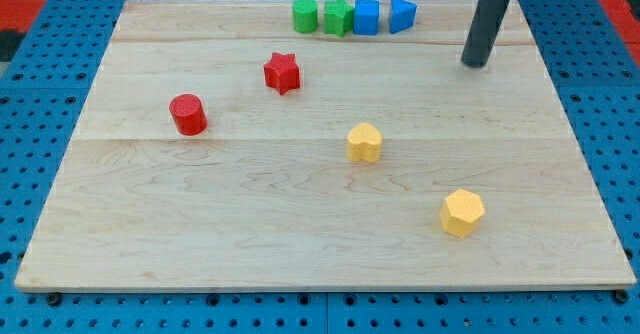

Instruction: Move green star away from the top center of the board

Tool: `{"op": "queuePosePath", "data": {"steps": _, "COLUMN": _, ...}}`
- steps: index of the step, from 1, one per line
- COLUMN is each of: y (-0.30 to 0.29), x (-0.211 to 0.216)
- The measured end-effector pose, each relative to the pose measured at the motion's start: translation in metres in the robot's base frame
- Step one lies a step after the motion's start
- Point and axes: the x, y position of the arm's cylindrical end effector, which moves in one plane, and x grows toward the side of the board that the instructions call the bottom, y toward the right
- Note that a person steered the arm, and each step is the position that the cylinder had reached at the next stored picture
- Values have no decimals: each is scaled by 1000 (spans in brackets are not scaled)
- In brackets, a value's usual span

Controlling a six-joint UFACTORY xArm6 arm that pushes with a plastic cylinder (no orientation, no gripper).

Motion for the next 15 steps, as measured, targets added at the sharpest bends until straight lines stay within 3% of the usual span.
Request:
{"op": "queuePosePath", "data": {"steps": 1, "y": 10, "x": -74}}
{"op": "queuePosePath", "data": {"steps": 2, "y": 1, "x": -94}}
{"op": "queuePosePath", "data": {"steps": 4, "y": -119, "x": -87}}
{"op": "queuePosePath", "data": {"steps": 6, "y": -201, "x": -48}}
{"op": "queuePosePath", "data": {"steps": 10, "y": -271, "x": -62}}
{"op": "queuePosePath", "data": {"steps": 12, "y": -370, "x": -29}}
{"op": "queuePosePath", "data": {"steps": 14, "y": -405, "x": 14}}
{"op": "queuePosePath", "data": {"steps": 15, "y": -393, "x": 7}}
